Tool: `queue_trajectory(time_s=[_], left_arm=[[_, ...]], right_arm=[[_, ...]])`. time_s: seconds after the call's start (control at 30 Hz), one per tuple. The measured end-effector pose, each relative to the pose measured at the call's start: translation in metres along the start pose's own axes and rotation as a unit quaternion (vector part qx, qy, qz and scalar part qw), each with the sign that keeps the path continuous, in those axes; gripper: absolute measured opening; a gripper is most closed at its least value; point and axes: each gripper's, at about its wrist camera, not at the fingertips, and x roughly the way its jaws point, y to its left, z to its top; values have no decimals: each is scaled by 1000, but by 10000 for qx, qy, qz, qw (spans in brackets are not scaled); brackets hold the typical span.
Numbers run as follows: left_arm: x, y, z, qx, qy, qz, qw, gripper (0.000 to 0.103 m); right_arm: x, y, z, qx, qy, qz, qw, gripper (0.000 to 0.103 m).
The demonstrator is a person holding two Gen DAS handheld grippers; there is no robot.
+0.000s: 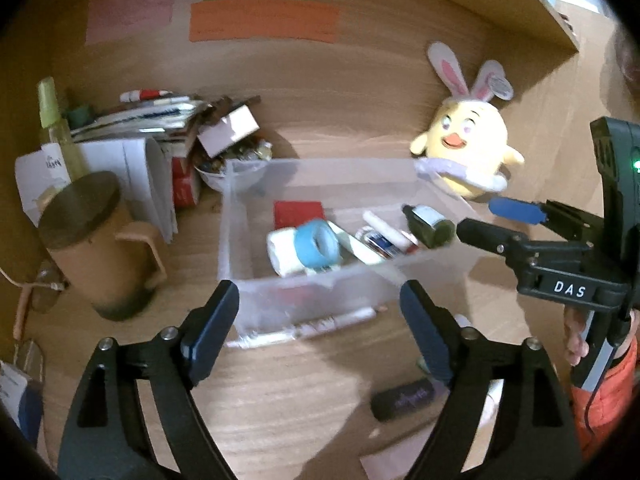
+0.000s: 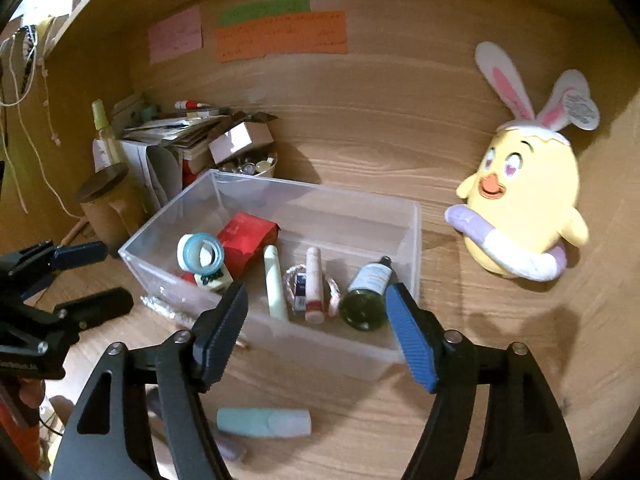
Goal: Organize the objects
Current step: 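Grasp the mint green tube with the right tool while the left grasps the purple bottle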
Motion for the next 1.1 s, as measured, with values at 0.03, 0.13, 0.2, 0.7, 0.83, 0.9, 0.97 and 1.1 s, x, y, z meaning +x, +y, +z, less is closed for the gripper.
queue_trajectory(time_s=[0.03, 0.13, 0.2, 0.7, 0.83, 0.9, 0.97, 1.1], left_arm=[[0, -3, -3, 31, 36, -45, 10000, 86], [3, -13, -14, 138, 190, -163, 9996, 89], [8, -20, -23, 227, 348, -248, 9988, 89], [38, -56, -54, 814, 983, -802, 9886, 89], [44, -63, -51, 963, 995, -868, 9866, 89], [48, -66, -51, 981, 1010, -924, 9857, 89], [50, -68, -53, 1037, 1031, -925, 9849, 82], [52, -70, -58, 1091, 1122, -940, 9832, 60]], right_arm=[[-3, -1, -3, -9, -16, -23, 10000, 71], [-11, -2, -13, -15, -2, -41, 10000, 72], [-13, -3, -22, -20, 72, -29, 10000, 72], [3, -13, -69, 60, 763, 136, 9970, 73], [0, -22, -71, 234, 775, 130, 9966, 73], [-2, -26, -72, 299, 779, 129, 9964, 73], [-2, -27, -72, 332, 790, 143, 9962, 73], [-2, -26, -72, 329, 810, 184, 9960, 73]])
